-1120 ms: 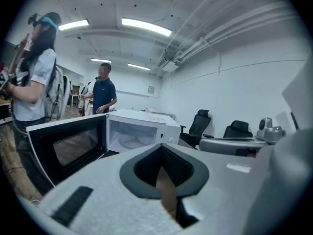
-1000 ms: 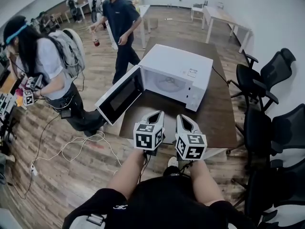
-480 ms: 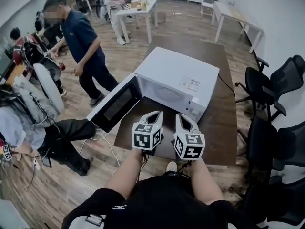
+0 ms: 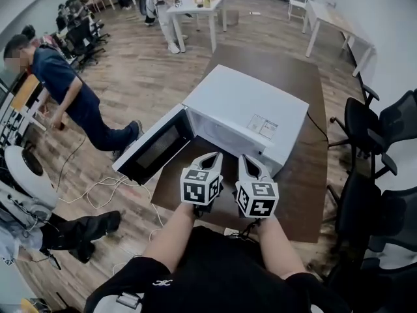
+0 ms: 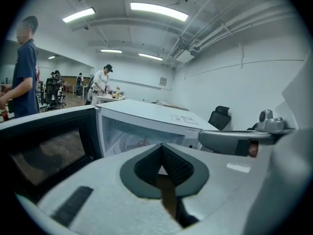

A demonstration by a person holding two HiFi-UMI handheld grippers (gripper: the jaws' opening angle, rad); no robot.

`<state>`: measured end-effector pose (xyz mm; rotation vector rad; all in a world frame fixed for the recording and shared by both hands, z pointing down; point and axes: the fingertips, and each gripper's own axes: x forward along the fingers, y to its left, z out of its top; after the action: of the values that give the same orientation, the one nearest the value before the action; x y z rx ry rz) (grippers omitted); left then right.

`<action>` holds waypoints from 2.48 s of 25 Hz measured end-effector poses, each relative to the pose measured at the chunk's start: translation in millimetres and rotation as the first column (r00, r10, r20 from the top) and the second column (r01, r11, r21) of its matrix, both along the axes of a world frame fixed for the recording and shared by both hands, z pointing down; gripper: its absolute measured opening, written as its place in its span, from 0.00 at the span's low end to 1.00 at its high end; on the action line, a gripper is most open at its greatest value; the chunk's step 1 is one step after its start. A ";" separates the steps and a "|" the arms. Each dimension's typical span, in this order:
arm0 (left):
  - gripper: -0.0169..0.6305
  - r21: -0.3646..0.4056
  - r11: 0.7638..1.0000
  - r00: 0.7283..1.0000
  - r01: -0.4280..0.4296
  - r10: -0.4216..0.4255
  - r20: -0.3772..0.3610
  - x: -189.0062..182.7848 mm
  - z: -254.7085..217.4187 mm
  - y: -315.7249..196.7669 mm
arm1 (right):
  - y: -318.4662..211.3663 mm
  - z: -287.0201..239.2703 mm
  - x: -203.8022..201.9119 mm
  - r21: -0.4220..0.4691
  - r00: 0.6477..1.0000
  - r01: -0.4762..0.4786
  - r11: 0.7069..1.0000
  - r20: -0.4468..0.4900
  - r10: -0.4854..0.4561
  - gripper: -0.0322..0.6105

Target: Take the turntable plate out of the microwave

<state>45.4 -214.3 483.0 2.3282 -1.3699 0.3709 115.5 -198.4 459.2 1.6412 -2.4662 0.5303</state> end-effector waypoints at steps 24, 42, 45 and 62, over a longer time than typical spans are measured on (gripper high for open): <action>0.04 -0.364 0.931 0.796 0.023 -0.238 -0.557 -34.7 109.9 -81.6 | -34.1 36.1 -26.0 -0.094 0.987 0.018 0.995 -0.159 -0.033 0.06; 0.24 -0.623 0.780 0.458 -0.068 -0.530 -0.714 -29.5 186.1 -136.5 | -30.4 50.1 0.0 -0.129 0.971 -0.093 0.987 -0.233 0.061 0.06; 0.26 -0.635 0.770 0.456 -0.070 -0.541 -0.706 -28.4 190.6 -139.4 | -31.6 51.0 2.0 -0.131 0.970 -0.102 0.986 -0.235 0.069 0.06; 0.25 -0.631 0.771 0.472 -0.085 -0.527 -0.707 -22.3 188.5 -147.0 | -31.3 56.5 7.6 -0.140 0.971 -0.114 0.984 -0.226 0.080 0.06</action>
<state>23.1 -361.3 671.5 1.3517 -0.8197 -0.4118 123.1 -229.7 515.7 1.6681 -2.1439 0.5046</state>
